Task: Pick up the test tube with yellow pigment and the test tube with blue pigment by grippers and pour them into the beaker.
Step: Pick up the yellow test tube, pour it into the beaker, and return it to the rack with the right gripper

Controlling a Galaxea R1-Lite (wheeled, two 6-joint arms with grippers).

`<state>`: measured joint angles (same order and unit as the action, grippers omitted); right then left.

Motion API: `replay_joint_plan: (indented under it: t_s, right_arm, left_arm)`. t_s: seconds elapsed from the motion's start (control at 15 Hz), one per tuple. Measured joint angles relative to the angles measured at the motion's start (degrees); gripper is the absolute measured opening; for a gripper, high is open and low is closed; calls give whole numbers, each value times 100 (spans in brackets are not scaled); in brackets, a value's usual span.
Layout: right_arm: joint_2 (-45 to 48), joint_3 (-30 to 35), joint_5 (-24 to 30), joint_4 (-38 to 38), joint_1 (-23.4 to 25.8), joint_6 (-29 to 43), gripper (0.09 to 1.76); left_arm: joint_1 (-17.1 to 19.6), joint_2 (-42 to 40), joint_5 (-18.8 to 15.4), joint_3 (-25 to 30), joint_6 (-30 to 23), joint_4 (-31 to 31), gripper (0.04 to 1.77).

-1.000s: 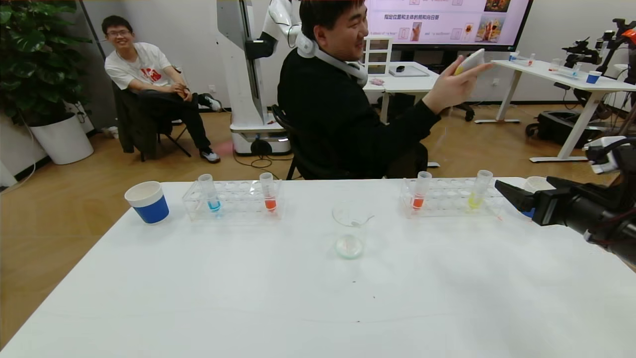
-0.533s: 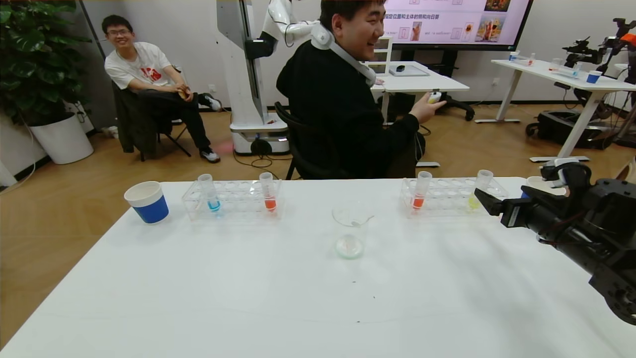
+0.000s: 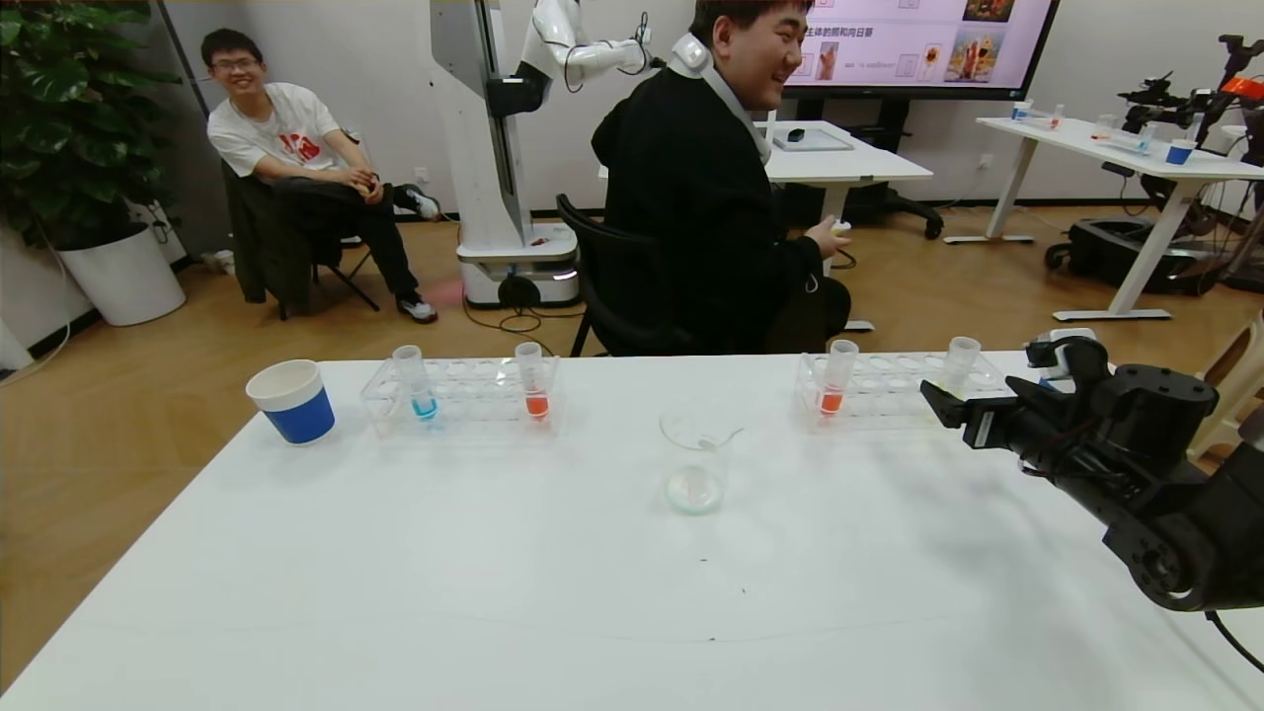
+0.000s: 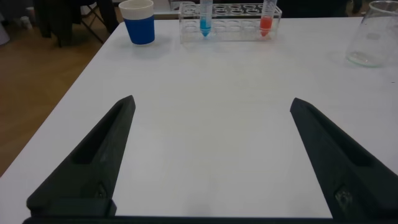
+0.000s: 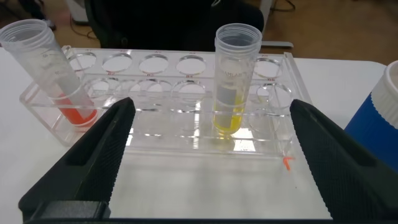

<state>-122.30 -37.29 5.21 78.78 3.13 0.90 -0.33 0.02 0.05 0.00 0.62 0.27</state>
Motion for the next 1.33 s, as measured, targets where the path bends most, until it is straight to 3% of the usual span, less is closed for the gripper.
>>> replay_joint_plan:
  t_s: [1.0, 1.07, 1.13, 1.27, 1.33]
  right_arm:
    - [-695, -1880, 2, -891, 0, -13, 174]
    - [-717, -1904, 6, -896, 2, -22, 164]
    - [-733, -1930, 9, -898, 0, -22, 141]
    - [-764, -1965, -15, -902, 13, -22, 56]
    - [-772, -1974, -17, -894, -2, -28, 36]
  left_arm:
    - [0, 0, 2, 0, 0, -2, 174]
    - [0, 0, 2, 0, -2, 0, 174]
    - [0, 0, 2, 0, 0, 0, 174]
    - [0, 0, 0, 0, -2, 0, 174]
    - [-7, 0, 2, 0, -2, 0, 174]
